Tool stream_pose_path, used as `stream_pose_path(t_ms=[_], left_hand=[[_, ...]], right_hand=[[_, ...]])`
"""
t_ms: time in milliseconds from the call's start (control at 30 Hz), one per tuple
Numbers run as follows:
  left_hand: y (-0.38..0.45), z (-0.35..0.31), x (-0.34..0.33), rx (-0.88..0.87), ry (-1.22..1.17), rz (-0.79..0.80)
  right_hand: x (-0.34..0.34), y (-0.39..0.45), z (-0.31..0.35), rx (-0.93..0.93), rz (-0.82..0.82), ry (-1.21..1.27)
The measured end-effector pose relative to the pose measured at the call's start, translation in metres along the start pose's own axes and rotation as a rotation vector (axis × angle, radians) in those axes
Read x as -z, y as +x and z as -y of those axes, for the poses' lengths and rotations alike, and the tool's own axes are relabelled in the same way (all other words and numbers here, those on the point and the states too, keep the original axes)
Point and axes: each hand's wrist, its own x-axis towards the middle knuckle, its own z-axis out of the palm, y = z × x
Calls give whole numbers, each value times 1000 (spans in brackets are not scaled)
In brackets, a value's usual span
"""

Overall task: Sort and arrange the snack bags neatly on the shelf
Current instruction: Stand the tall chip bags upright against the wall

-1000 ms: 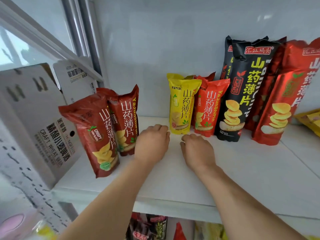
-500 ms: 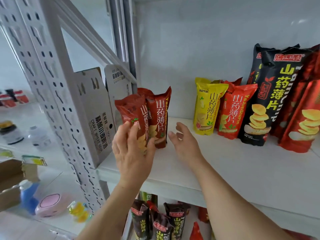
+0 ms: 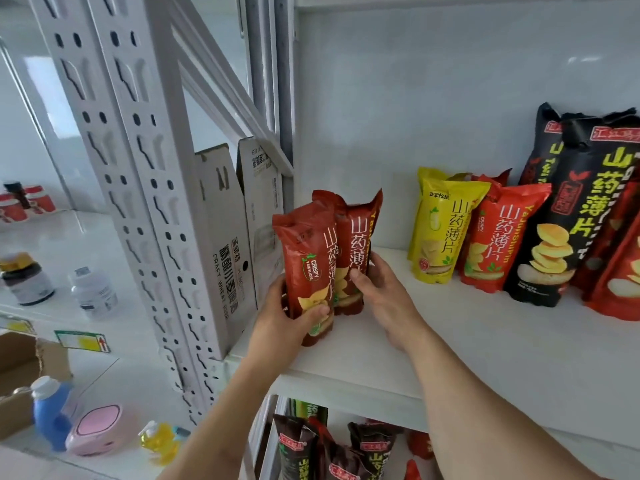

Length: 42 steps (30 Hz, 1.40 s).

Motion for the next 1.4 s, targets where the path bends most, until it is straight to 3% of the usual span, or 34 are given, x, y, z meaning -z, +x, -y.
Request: stream_pose_path(t_ms=[233,367,533,833,933,1133,1400], left_hand=[[15,13,25,102,-221,247],[26,16,30,126,-218,370],[38,12,22,92,-186,477],[45,14,11,64,-200,553],[46,11,8,31,-150,593],[55,-25,1,-61,-206,343],[93,-67,-21,-132,-221,497]], right_hand=[[-1,7,0,6,-45,40],[-1,8,4,7,-117,22],[6,1,8,-71,-92,5],[3,-45,15,-93,52,-154],[-6,-55,14,-60,33,-239],[-17,-50,-4,-37,-117,-414],[-22,-46,-11,-82,-151,-503]])
